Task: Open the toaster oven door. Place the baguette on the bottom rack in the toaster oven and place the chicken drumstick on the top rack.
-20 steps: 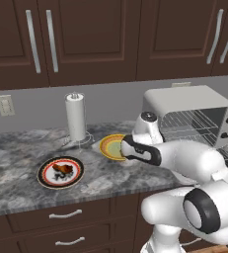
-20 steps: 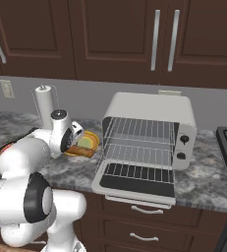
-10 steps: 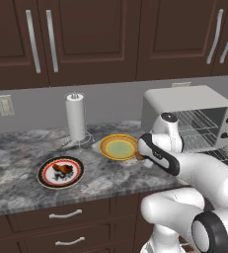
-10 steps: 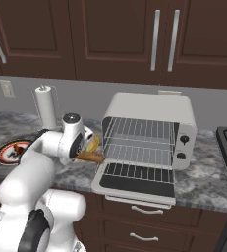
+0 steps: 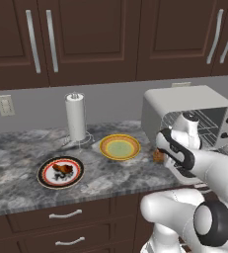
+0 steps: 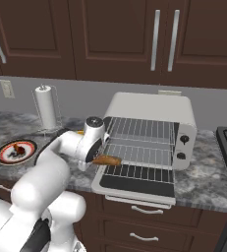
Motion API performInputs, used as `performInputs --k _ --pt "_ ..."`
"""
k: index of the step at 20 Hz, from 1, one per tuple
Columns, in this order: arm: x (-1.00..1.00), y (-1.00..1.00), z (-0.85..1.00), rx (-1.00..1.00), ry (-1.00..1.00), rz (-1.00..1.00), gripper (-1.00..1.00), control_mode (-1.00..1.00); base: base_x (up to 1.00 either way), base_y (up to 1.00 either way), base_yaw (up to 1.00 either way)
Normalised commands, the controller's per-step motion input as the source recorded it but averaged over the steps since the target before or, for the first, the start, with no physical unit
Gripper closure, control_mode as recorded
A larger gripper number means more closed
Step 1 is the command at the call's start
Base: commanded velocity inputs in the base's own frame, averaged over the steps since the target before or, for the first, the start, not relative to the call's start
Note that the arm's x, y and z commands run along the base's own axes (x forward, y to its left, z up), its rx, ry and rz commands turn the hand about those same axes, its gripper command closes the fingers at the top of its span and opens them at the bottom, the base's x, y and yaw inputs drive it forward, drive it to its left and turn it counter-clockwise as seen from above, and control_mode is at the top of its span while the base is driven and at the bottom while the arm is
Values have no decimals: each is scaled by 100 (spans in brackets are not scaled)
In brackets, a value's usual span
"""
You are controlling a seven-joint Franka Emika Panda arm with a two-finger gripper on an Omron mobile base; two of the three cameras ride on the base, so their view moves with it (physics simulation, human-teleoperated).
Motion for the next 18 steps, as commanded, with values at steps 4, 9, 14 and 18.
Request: performInputs --k 4,9,14,18 --pt "6 -60 17 0 4 11 100 -100 0 0 0" --pt "5 -56 13 0 3 10 100 -100 0 0 0" --pt "21 -52 0 0 7 3 100 -100 0 0 0" --pt "25 -44 -2 0 8 1 100 -100 0 0 0"
